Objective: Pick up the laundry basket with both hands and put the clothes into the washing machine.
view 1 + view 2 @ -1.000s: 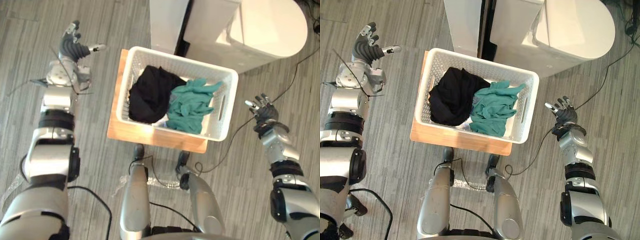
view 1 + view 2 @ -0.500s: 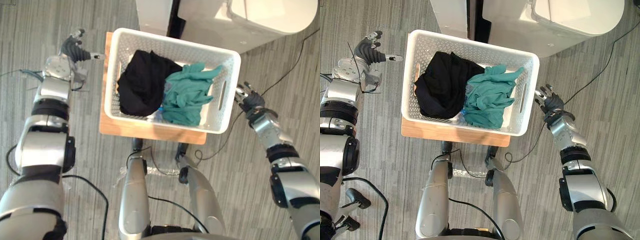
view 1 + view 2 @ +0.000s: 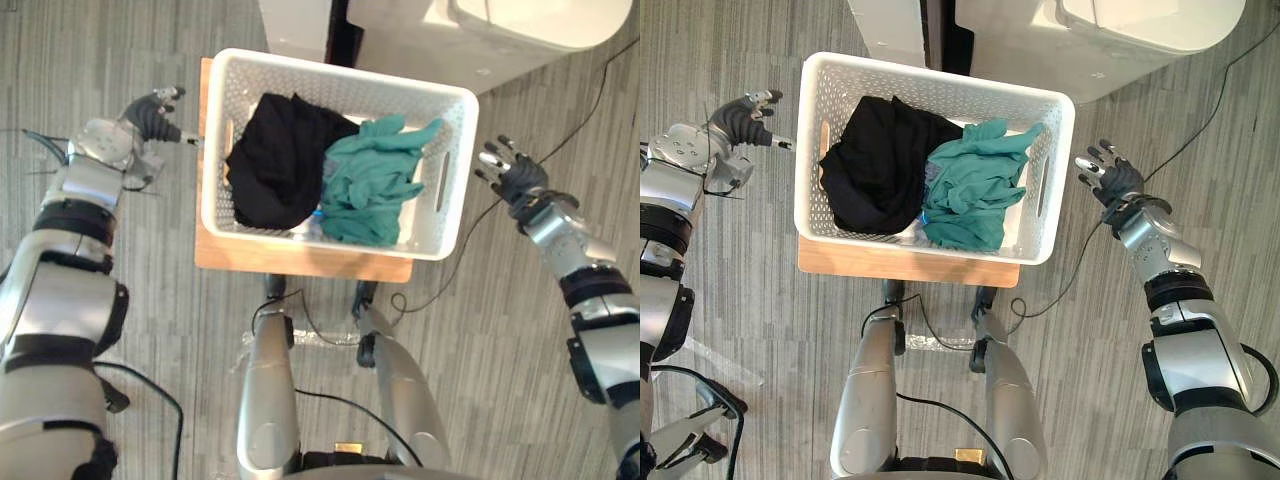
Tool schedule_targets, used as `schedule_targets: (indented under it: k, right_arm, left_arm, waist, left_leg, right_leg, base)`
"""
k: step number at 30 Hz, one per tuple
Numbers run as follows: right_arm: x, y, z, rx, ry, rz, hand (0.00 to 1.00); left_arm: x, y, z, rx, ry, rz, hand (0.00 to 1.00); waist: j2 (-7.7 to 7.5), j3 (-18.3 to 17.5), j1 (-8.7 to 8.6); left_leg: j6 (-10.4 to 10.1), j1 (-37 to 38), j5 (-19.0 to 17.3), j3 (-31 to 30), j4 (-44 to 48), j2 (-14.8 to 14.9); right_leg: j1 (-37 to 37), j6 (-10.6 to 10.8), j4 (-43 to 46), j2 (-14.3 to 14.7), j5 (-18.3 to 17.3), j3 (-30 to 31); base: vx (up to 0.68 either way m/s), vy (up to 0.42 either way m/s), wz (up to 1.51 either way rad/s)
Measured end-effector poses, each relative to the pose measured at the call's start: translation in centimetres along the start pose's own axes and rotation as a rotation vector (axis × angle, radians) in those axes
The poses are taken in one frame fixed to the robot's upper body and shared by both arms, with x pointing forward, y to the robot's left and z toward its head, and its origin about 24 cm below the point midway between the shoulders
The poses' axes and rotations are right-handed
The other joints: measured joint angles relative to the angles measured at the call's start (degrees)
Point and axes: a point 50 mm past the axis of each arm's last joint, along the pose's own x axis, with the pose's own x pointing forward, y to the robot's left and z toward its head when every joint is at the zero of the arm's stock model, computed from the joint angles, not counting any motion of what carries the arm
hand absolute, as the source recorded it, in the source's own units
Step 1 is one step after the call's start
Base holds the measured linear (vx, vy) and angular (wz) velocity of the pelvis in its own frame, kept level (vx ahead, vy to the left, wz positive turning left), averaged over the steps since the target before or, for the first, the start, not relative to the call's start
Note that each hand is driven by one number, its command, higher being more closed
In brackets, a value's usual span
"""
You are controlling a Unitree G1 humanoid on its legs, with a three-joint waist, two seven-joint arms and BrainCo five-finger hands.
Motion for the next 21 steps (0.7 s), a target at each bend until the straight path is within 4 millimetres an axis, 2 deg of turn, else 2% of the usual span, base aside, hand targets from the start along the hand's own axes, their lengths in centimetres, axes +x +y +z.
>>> schedule_targets:
  k: [5, 10, 14, 17, 19, 21]
  right_arm:
    - [0.3, 1.4, 0.8, 0.053, -0.037, 0.07, 0.0]
    - [0.6, 2.9, 1.8, 0.014, -0.053, 0.125, 0.0]
    - [0.8, 4.8, 1.4, -0.046, -0.032, 0.201, 0.0]
    - [0.8, 5.9, 1.1, -0.057, -0.029, 0.246, 0.0]
    - [0.9, 6.4, 0.8, -0.067, -0.023, 0.259, 0.0]
    - [0.9, 6.5, 0.4, -0.075, -0.015, 0.26, 0.0]
  left_arm:
    - [0.1, -0.4, -0.1, 0.029, 0.008, -0.015, 0.0]
    - [0.0, 0.0, 0.0, -0.021, -0.017, 0.004, 0.0]
    - [-1.0, 3.4, -0.2, -0.274, -0.077, 0.207, 0.0]
    - [-2.6, 6.6, -1.4, -0.417, -0.082, 0.353, 0.0]
    - [-3.4, 7.7, -2.2, -0.497, -0.084, 0.412, 0.0]
    - [-3.8, 8.1, -2.7, -0.579, -0.099, 0.437, 0.0]
  waist:
    - [0.01, 0.0, -0.55]
    - [0.01, 0.0, -0.5]
    - [0.02, 0.0, -0.46]
    - [0.01, 0.0, -0.34]
    - [0.03, 0.0, -0.07]
    - [0.04, 0.0, 0.87]
  left_leg:
    - [0.0, -0.5, 0.0, 0.0, 0.3, 0.5]
    - [-0.3, -1.0, 0.2, 0.0, 0.0, 0.8]
    - [-1.4, -0.8, 0.9, 0.3, -0.9, 1.0]
    - [-1.9, -0.6, 1.2, 0.5, -1.2, 1.5]
    - [-2.3, 0.3, 1.9, 0.9, -2.6, 1.5]
    - [-2.4, 1.0, 2.1, 1.5, -2.9, 1.9]
  right_leg:
    - [0.1, -0.2, -0.9, 0.6, 0.6, 0.0]
    - [0.1, -0.8, -2.4, 1.0, 1.3, -0.1]
    - [0.1, -0.8, -2.7, 1.1, 1.3, -0.3]
    - [0.1, -0.8, -2.7, 1.6, 1.3, -0.3]
    - [0.2, -0.9, -2.7, 1.6, 1.4, -0.1]
    - [0.5, -1.0, -2.8, 1.9, 1.4, 0.2]
  base:
    - [0.0, -0.04, -0.02]
    - [0.03, -0.047, -0.02]
    - [0.03, -0.041, 0.02]
    - [0.02, -0.052, -0.01]
    - [0.02, -0.059, -0.03]
    - [0.02, -0.051, -0.1]
